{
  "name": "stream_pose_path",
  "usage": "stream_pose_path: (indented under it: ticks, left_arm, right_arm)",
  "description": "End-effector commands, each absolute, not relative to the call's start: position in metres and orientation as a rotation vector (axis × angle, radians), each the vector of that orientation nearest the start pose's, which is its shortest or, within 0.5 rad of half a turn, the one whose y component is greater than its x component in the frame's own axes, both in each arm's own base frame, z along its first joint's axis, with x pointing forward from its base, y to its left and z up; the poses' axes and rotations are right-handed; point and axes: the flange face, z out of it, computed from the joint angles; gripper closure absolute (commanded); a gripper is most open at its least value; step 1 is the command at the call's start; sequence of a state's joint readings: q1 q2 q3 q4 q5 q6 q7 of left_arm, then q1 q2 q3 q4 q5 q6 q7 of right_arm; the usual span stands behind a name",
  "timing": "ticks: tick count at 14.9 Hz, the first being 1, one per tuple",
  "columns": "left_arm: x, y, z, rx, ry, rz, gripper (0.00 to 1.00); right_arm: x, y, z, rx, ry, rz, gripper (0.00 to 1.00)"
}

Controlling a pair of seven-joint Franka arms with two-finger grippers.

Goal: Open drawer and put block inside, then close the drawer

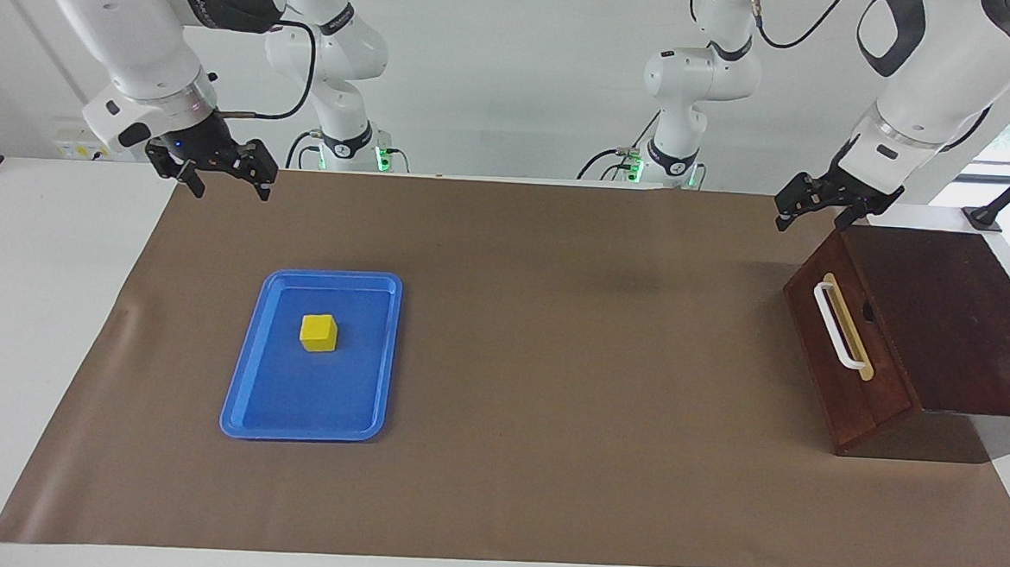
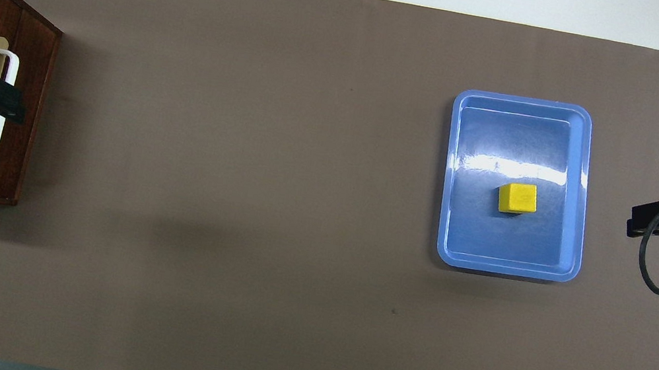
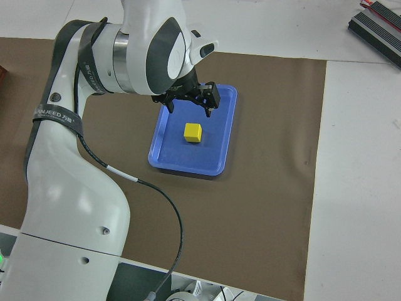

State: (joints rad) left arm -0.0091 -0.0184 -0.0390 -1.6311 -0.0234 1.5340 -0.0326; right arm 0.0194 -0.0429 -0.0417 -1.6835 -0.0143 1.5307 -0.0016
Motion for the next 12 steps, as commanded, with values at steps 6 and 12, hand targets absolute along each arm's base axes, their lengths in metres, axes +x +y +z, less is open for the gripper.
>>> stream_pose_path:
  ticks: [6, 12]
  left_arm:
    - [0.541, -0.027, 0.609, -3.169, 0.039, 0.096, 0.00]
    - [0.541, -0.028, 0.608, -3.169, 0.041, 0.099, 0.00]
  right_arm:
    - [0.530, -0.019, 0.595, -3.152, 0.065, 0.184, 0.00]
    - [0.530, -0.028, 0.594, -3.150, 0.096, 0.187, 0.00]
